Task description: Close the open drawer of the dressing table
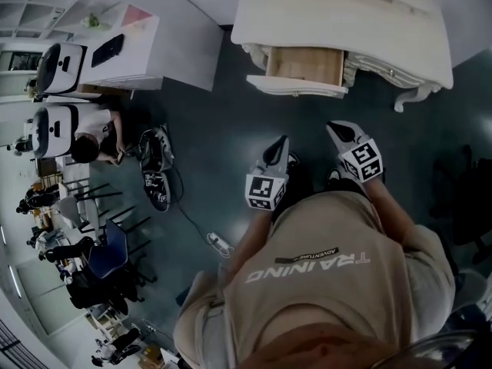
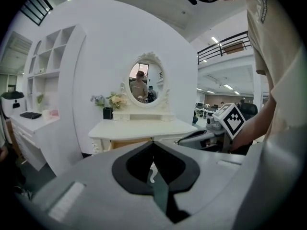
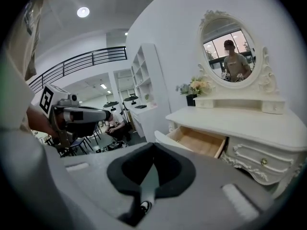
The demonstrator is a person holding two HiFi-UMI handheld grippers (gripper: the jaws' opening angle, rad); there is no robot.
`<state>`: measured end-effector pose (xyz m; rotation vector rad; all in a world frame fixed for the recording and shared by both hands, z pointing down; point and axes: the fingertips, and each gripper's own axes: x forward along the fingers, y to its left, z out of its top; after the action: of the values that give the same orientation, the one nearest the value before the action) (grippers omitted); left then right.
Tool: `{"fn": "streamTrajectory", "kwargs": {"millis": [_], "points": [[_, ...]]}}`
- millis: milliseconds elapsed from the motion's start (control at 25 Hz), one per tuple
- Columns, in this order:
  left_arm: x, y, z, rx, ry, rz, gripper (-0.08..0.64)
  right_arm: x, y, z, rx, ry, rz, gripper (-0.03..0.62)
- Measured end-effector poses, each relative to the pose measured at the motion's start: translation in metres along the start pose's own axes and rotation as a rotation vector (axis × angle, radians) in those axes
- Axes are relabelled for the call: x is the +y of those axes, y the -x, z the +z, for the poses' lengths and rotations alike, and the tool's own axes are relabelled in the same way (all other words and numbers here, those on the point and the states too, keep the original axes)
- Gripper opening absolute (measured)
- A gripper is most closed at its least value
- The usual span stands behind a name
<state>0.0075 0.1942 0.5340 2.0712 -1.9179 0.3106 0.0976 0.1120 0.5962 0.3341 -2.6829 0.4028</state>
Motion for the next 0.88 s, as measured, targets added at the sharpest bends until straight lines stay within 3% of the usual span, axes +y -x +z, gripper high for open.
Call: {"fn": "streamTrajectory", "kwargs": {"millis": [80,240,480,600,720,880], "points": [[0.026,0.006,-0.006,0.009,0.007,-0.019,0.0,0.01,-0.017,0.006,0.015,0.006,-0.028,0.005],[0.078,0.015,0.005,-0.002,-0.005,-0.067,0.0,0.029,-0.038,0.041,-0.02,-0.07,-0.1,0.003],[0.131,-0.012,0.017,-0.029,-0.007,-0.162,0.0,0.028,-0.06,0.07,0.042,-0.03,-0.226,0.005],[0.155,-0.041,0.0,0.011,-0.011,-0.2,0.0,0.013,-0.081,0.063,0.068,-0.022,-0.271,0.005],[0.183,-0.058,-0.012,0.042,0.04,-0.221,0.0,-0.004,-0.105,0.058,0.107,-0.033,-0.301,0.003],[0.204,-0.109,-0.006,0.073,0.054,-0.215,0.0,-0.058,-0.133,0.066,0.089,-0.088,-0.311,0.005]]}}
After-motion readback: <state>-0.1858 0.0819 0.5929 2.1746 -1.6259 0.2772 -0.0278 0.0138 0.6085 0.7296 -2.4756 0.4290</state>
